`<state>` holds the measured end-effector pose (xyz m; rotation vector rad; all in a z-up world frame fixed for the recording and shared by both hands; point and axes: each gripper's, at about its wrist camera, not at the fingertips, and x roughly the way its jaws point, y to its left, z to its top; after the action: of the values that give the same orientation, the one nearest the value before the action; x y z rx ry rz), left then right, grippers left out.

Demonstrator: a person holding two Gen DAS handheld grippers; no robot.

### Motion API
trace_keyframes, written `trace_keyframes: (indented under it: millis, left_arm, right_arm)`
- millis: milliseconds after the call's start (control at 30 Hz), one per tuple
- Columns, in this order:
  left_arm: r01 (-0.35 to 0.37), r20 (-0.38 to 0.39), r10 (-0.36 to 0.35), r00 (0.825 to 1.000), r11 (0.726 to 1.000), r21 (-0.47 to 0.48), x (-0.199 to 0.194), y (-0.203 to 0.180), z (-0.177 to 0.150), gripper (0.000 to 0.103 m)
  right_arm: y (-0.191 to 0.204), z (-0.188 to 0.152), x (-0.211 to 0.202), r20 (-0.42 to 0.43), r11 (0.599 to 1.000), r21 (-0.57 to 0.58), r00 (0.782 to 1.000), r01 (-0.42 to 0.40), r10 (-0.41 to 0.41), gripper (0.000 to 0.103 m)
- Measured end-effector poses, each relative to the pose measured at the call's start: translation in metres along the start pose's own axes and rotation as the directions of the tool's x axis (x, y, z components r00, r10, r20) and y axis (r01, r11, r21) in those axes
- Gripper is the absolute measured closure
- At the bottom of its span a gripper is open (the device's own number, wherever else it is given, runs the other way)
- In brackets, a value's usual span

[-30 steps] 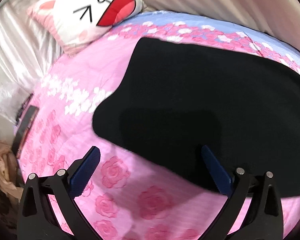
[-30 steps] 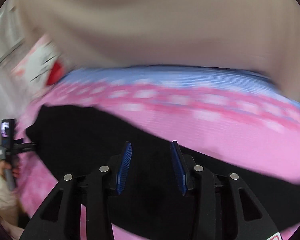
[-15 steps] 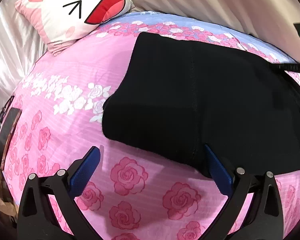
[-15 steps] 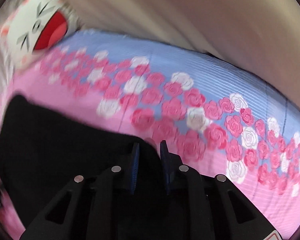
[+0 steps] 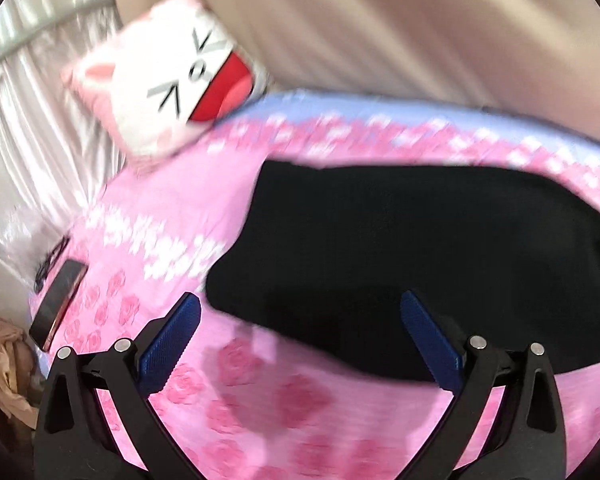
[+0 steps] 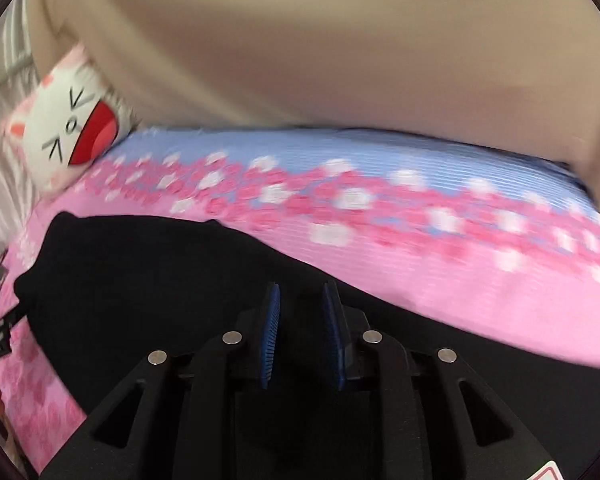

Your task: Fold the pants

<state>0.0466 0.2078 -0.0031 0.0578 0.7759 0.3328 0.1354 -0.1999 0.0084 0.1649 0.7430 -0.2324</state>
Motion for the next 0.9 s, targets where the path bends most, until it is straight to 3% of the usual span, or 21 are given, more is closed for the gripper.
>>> trace_keyframes:
  millis: [167, 233, 267, 433, 600, 733, 800, 867, 900]
  left_arm:
    - [0.050, 0.053, -0.054, 0.997, 0.996, 0.071, -0.024, -0.069, 0.013, 0.005]
    - [0.088, 0.062, -0.095, 0.994, 0.991, 0.105, -0.034, -0.100, 0.013, 0.005]
    - [0.104, 0.064, -0.112, 0.992, 0.987, 0.122, -0.038, -0.116, 0.013, 0.005]
    - [0.133, 0.058, -0.145, 0.988, 0.974, 0.183, -0.049, -0.170, 0.011, 0.005]
    - [0.125, 0.042, -0.137, 0.990, 0.968, 0.218, -0.055, -0.197, 0.010, 0.005]
    - [0.103, 0.041, -0.116, 0.992, 0.968, 0.230, -0.056, -0.201, 0.008, 0.005]
    - [0.090, 0.030, -0.100, 0.995, 0.970, 0.227, -0.053, -0.199, 0.006, 0.005]
    - [0.088, 0.008, -0.092, 0.996, 0.972, 0.220, -0.047, -0.195, 0.004, 0.005]
    - [0.089, -0.001, -0.091, 0.996, 0.972, 0.218, -0.045, -0.194, 0.002, 0.005]
  right_arm:
    - [-0.059, -0.052, -0.063, 0.020, 0.989, 0.096, 0.993, 0.114, -0.116, 0.074]
    - [-0.079, -0.076, -0.079, 0.020, 0.979, 0.123, 0.985, 0.165, -0.169, 0.060]
    - [-0.089, -0.088, -0.084, 0.004, 0.974, 0.136, 0.983, 0.184, -0.186, 0.059]
    - [-0.154, -0.133, -0.089, -0.123, 0.918, 0.209, 0.940, 0.337, -0.317, 0.059]
    - [-0.204, -0.147, -0.106, -0.119, 0.889, 0.298, 0.938, 0.347, -0.326, 0.065]
    - [-0.232, -0.158, -0.147, -0.063, 0.831, 0.384, 0.910, 0.402, -0.411, 0.060]
    - [-0.254, -0.167, -0.153, -0.090, 0.793, 0.414, 0.887, 0.447, -0.453, 0.060]
    - [-0.282, -0.182, -0.165, -0.141, 0.723, 0.473, 0.854, 0.503, -0.501, 0.060]
    - [-0.293, -0.191, -0.177, -0.136, 0.701, 0.508, 0.850, 0.501, -0.509, 0.060]
